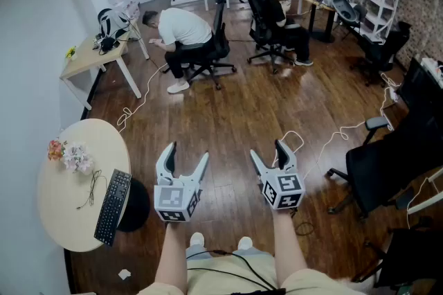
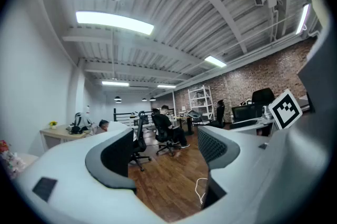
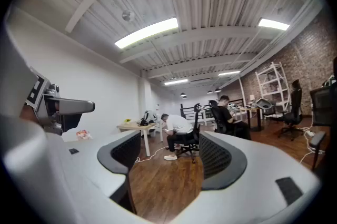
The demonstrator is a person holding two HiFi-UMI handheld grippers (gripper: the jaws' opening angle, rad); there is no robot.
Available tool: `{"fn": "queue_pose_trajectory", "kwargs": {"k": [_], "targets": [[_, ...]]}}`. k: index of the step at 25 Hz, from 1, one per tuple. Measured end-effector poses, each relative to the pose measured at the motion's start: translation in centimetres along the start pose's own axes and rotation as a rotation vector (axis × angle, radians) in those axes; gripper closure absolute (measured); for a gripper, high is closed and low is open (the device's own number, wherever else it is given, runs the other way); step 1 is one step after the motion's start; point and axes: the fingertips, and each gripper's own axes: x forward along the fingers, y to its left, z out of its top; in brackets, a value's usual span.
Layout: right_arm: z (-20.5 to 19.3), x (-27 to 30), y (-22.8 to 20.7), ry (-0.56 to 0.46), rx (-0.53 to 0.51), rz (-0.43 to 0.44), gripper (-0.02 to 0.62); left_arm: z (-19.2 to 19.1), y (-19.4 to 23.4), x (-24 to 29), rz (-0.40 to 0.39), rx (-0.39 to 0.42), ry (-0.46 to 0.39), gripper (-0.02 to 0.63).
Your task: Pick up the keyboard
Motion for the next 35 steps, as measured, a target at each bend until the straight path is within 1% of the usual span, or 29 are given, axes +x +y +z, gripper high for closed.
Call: {"fn": "queue_pose_trajectory", "kwargs": {"k": [4, 7, 11, 19, 23, 28, 32, 35], "targets": [[0.5, 3.5, 4.9, -0.023, 0.016, 0.092, 0.236, -1.3, 4.0, -1.4, 0.034, -0.007, 0.019, 0.239], [0.0, 5.9, 10.2, -0.027, 0.002, 0.198, 0.236, -3.0, 7.6, -4.0, 0.088, -0.034, 0.035, 0.239], [-1.5, 9.3, 18.1, 0.021, -0.007, 0.336, 0.236, -4.7, 13.9, -7.5, 0.198, -0.057, 0.064, 0.239], [-2.0, 15.5, 35.7, 0.070, -0.070, 0.590, 0.236, -6.4, 27.7, -15.3, 0.397, -0.106, 0.040, 0.239], [-2.3, 18.6, 43.7, 0.086, -0.100, 0.696, 0.236, -7.3, 34.6, -19.7, 0.499, -0.115, 0.027, 0.239], [-4.1, 21.2, 53.8, 0.108, -0.090, 0.807, 0.236, -9.2, 42.7, -26.5, 0.625, -0.104, 0.035, 0.239], [-5.1, 21.8, 61.6, 0.121, -0.121, 0.916, 0.236, -10.1, 47.5, -32.8, 0.738, -0.128, 0.018, 0.239], [-6.4, 21.4, 66.1, 0.139, -0.129, 0.979, 0.236, -11.7, 49.3, -36.5, 0.791, -0.146, 0.037, 0.239]]}}
